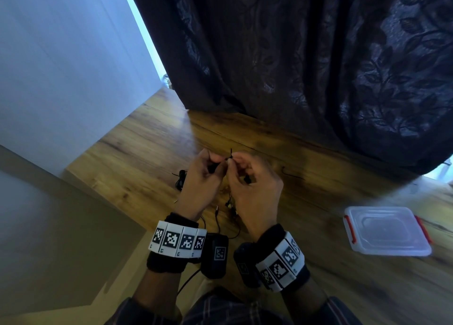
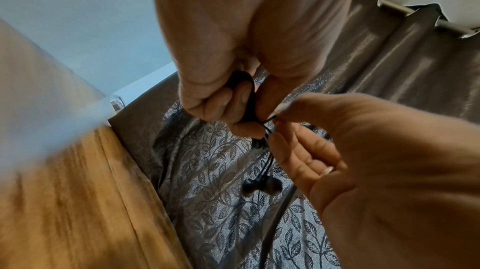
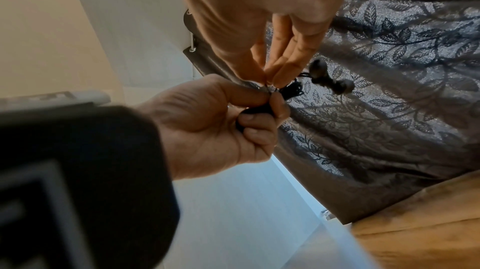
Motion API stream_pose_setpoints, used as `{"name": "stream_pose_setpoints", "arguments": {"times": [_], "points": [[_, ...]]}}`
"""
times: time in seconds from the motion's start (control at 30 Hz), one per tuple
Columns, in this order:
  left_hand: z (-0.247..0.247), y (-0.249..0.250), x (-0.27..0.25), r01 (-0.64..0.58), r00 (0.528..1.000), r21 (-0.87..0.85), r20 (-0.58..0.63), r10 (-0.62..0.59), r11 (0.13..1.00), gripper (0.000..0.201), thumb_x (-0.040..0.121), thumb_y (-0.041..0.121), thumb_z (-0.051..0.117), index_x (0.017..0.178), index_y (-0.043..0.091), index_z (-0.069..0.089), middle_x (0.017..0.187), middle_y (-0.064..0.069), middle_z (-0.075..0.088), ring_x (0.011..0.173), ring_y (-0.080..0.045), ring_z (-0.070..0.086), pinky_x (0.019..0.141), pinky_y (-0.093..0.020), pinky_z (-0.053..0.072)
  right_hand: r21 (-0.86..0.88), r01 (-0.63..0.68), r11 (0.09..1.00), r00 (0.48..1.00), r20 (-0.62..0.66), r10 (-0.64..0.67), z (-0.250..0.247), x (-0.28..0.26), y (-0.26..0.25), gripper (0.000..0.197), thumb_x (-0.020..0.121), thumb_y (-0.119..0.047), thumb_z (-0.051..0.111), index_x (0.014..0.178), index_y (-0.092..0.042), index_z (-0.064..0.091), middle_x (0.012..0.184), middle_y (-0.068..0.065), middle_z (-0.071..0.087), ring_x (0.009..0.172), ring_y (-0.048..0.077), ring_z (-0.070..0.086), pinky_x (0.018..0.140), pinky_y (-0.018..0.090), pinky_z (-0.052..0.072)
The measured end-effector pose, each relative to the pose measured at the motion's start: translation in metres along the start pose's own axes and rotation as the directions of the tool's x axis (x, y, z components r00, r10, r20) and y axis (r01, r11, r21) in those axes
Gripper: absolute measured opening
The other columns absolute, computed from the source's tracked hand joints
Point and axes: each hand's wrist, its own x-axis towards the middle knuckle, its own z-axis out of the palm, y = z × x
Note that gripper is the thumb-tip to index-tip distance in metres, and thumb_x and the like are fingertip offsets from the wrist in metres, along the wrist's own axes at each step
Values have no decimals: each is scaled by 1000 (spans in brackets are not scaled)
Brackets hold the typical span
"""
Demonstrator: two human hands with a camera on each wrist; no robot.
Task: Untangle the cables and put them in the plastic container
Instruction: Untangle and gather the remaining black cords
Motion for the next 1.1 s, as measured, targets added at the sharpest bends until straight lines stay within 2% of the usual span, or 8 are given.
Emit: {"name": "stream_pose_setpoints", "arguments": {"times": [0.07, 0.17, 0.27, 0.37, 0.53, 0.67, 0.87, 1.1], "points": [[0, 0, 0, -8, 1000, 16, -7, 8, 1000, 30, 87, 31, 62, 97, 3, 59, 96, -22, 69, 95, -39, 67, 86, -64, 51, -21, 19, 1000, 999, 29, -19, -1, -1, 0, 18, 86, -3, 77, 103, -8, 75, 96, 4, 71, 84, 4, 66, 76, 11, 52], [-2, 1, 1, -14, 999, 41, -32, 16, 999, 28, 86, 30, 61, 96, 4, 60, 93, -19, 68, 91, -36, 67, 84, -62, 51, -55, 52, 997, 994, 97, -46, -4, -4, 0, 19, 87, -6, 75, 106, -9, 76, 101, 4, 69, 87, 12, 67, 76, 18, 56], [-4, 0, 2, -24, 998, 56, -59, 28, 998, 22, 87, 28, 61, 97, 9, 63, 92, -12, 71, 90, -29, 69, 84, -56, 55, -81, 40, 996, 986, 166, -26, -6, -8, -1, 22, 89, -15, 69, 109, -12, 76, 104, 3, 67, 90, 16, 67, 73, 24, 59], [-6, -3, 3, -31, 997, 75, -72, 36, 997, 9, 93, 19, 62, 96, 11, 65, 92, -9, 72, 91, -26, 69, 83, -51, 56, -84, 14, 996, 979, 206, 4, -6, -8, -3, 28, 88, -23, 63, 110, -12, 76, 103, 2, 67, 90, 18, 67, 72, 33, 60], [-6, -4, 3, -39, 996, 85, -74, 45, 996, 4, 96, 12, 61, 94, 12, 65, 90, -6, 72, 87, -19, 70, 76, -37, 55, -107, 2, 994, 973, 230, 23, -6, -7, -6, 29, 88, -25, 63, 109, -12, 76, 102, 1, 67, 89, 15, 67, 72, 31, 60], [-7, -5, 3, -45, 996, 91, -71, 52, 995, 3, 95, 13, 62, 96, 12, 65, 92, -7, 73, 89, -21, 70, 79, -39, 57, -128, -9, 992, 971, 236, 39, -6, -6, -7, 24, 88, -21, 67, 109, -12, 77, 102, 1, 67, 89, 14, 66, 72, 30, 60], [-7, -5, 3, -44, 996, 89, -70, 51, 995, 2, 96, 14, 62, 95, 15, 64, 93, -7, 72, 91, -21, 70, 79, -38, 56, -153, -8, 988, 966, 255, 47, -7, -6, -9, 26, 88, -23, 65, 110, -13, 76, 103, 0, 67, 90, 13, 66, 73, 28, 60], [-7, -5, 2, -42, 995, 77, -82, 49, 996, 6, 95, 12, 61, 93, 17, 64, 90, -4, 72, 86, -17, 68, 72, -30, 50, -161, -3, 987, 966, 255, 44, -6, -6, -8, 24, 88, -20, 68, 109, -11, 76, 102, 1, 68, 90, 14, 66, 72, 28, 60]]}}
